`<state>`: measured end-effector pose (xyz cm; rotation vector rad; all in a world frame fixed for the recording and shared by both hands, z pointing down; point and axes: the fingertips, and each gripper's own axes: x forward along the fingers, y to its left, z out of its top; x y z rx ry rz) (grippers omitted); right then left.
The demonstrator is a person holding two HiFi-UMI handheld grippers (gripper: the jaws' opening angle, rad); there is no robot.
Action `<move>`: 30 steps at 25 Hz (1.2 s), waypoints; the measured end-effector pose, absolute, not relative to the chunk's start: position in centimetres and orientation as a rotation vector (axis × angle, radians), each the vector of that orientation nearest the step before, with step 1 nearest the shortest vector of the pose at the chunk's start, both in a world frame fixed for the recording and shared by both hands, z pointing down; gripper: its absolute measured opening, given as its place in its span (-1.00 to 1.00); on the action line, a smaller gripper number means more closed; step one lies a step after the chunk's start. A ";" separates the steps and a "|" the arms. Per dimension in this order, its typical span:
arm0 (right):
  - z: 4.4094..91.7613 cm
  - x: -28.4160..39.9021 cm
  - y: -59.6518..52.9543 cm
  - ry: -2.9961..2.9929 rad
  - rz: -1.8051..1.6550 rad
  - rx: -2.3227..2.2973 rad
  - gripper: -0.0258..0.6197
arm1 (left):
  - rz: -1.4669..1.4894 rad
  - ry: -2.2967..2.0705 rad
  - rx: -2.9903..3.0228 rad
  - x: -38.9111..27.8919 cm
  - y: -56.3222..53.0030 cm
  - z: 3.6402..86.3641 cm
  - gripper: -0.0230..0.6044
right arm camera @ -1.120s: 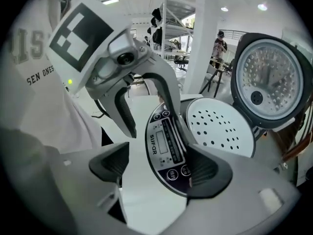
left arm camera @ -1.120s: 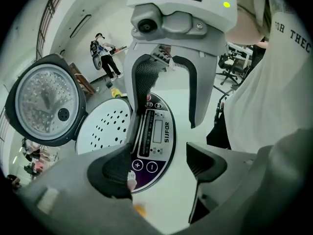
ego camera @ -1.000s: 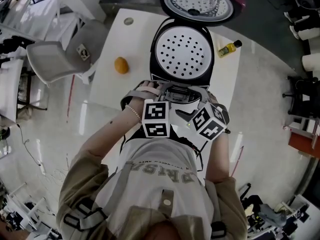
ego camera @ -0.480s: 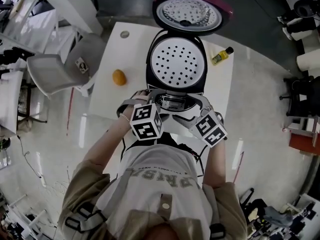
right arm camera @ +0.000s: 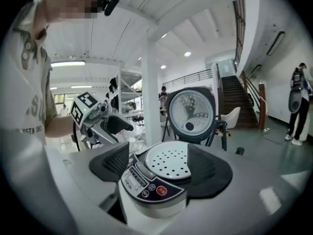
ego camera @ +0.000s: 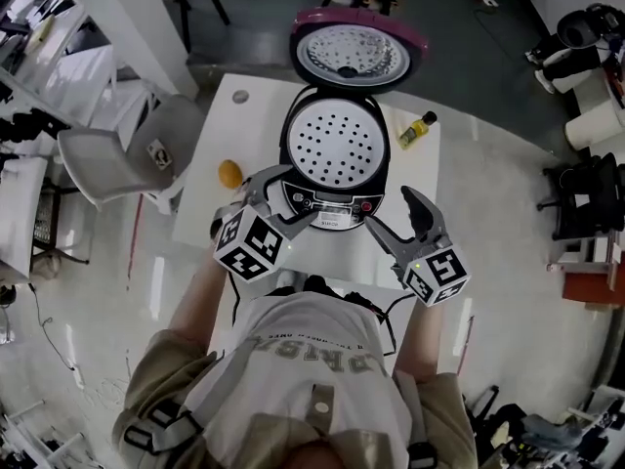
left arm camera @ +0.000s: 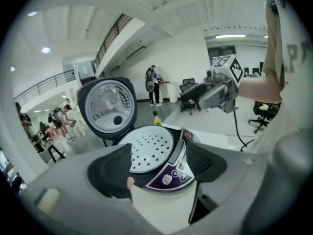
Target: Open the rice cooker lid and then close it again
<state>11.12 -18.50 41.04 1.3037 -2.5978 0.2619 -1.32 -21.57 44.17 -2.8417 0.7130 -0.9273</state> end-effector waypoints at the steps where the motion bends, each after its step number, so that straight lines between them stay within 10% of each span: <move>1: 40.1 12.0 -18.7 -2.623 0.268 1.373 0.21 | -0.859 0.783 -2.834 -1.7 -22.2 42.9 0.23; 16: 31.6 20.4 -20.4 -2.785 0.319 2.125 0.21 | -0.157 1.531 -2.684 -8.3 -27.5 32.5 0.22; 30: 29.6 23.7 -23.2 -2.860 0.283 2.013 0.21 | -0.272 1.465 -2.598 -5.9 -29.8 30.8 0.22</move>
